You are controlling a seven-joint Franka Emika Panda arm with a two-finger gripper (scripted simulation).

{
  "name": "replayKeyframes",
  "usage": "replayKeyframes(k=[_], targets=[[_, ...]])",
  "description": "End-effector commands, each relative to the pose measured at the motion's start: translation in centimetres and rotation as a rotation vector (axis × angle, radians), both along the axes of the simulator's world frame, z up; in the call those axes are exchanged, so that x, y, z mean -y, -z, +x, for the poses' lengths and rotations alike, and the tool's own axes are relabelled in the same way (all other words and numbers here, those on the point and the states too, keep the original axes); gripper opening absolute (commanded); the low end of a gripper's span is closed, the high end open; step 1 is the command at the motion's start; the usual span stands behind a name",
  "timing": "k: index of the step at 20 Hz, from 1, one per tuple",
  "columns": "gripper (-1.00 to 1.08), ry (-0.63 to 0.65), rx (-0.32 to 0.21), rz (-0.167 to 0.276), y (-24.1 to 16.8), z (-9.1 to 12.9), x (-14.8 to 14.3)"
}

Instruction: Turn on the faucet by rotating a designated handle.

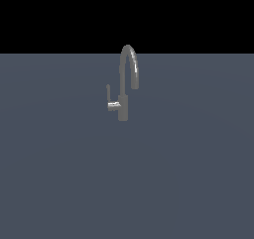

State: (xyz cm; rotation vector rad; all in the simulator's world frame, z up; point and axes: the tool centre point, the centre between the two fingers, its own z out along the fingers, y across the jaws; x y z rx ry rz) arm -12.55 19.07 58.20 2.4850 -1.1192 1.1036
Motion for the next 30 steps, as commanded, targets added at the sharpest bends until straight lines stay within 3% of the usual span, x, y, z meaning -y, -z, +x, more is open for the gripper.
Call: replayKeyframes(k=[1, 8, 14, 22, 30], targets=[[-1.00, 0.040, 0.026, -0.011, 1.7, 2.0, -1.1], [-1.00, 0.152, 0.075, -0.036, 8.3, 8.2, -2.4], [-1.00, 0.252, 0.093, -0.043, 15.8, 13.6, -1.4], [-1.00, 0.403, 0.090, -0.027, 28.0, 19.5, 3.1], [-1.00, 0.532, 0.075, 0.001, 37.8, 21.9, 8.4]])
